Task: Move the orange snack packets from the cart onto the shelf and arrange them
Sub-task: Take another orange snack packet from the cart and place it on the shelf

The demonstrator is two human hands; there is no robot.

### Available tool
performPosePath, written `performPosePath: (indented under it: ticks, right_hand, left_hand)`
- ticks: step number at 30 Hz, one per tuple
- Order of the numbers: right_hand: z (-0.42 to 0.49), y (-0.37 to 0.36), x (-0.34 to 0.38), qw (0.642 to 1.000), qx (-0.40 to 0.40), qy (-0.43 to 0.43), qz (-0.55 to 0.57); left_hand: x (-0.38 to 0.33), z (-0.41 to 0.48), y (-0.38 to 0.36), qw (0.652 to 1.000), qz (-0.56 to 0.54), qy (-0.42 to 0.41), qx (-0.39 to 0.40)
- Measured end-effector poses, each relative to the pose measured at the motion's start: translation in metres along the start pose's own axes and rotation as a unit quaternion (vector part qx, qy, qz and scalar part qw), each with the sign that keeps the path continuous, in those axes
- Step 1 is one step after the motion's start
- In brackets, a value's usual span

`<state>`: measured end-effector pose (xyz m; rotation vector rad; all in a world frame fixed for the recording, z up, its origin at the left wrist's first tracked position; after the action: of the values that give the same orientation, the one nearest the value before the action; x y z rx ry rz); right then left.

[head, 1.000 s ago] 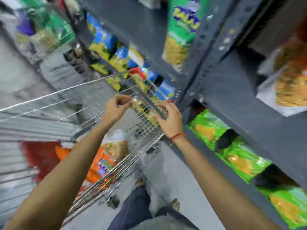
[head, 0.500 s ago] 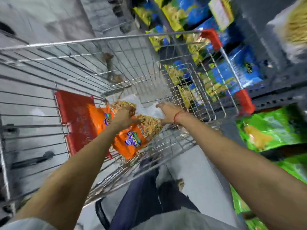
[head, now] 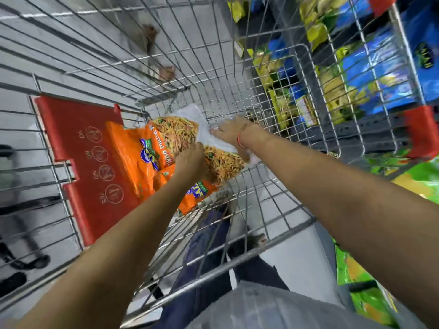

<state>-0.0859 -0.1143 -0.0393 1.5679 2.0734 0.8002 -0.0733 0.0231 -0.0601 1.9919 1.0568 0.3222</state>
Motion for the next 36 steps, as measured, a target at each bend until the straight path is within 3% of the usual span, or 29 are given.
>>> performPosePath:
  ticks: [7,11,13,15,18,21,24,27,29,32,36]
  right_hand:
    - [-0.035,0.011,0.007,0.999,0.030,0.009,0.016]
    - [-0.081,0.031,-0.011,0.999,0.009,-0.001,0.052]
    - [-0.110,0.042,-0.027,0.994,-0.025,-0.035,0.098]
    - [-0.142,0.051,-0.044,0.983,-0.058,-0.086,0.154]
    - [-0.193,0.058,-0.065,0.952,-0.125,-0.161,0.228]
    - [-0.242,0.061,-0.072,0.899,-0.215,-0.206,0.321]
    - [-0.287,0.058,-0.069,0.822,-0.299,-0.237,0.423]
    - [-0.339,0.052,-0.056,0.727,-0.380,-0.233,0.522]
    - [-0.365,0.044,-0.044,0.682,-0.398,-0.207,0.578]
    - [-0.399,0.023,-0.027,0.633,-0.438,-0.186,0.611]
    - [-0.440,-0.007,-0.022,0.602,-0.486,-0.200,0.601]
  left_hand:
    - [-0.004,-0.019,0.015,0.999,-0.037,-0.035,0.013]
    - [-0.003,-0.032,0.048,0.991,-0.122,-0.048,0.010]
    - [0.004,-0.043,0.073,0.986,-0.155,-0.042,-0.046]
    - [0.011,-0.061,0.103,0.972,-0.169,-0.038,-0.161]
    - [0.017,-0.089,0.148,0.895,-0.250,0.006,-0.370]
    - [0.009,-0.108,0.170,0.777,-0.438,0.044,-0.450]
    - [-0.024,-0.118,0.179,0.710,-0.577,0.040,-0.401]
    - [-0.076,-0.133,0.186,0.662,-0.658,-0.021,-0.357]
    - [-0.119,-0.146,0.190,0.653,-0.694,-0.087,-0.290]
    - [-0.179,-0.172,0.189,0.676,-0.703,-0.160,-0.151]
    - [-0.227,-0.197,0.198,0.691,-0.671,-0.209,-0.166]
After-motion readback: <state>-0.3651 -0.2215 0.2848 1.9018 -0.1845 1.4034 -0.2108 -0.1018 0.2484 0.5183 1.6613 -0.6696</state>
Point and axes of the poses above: each hand's wrist, its own z-axis towards the middle knuckle, its own y-axis out of the back of the hand, x = y × z, the point moved 3 cm from there along z, towards the middle knuckle, and after that the axes turned 1 degree about -x, right-handed, at the moved point
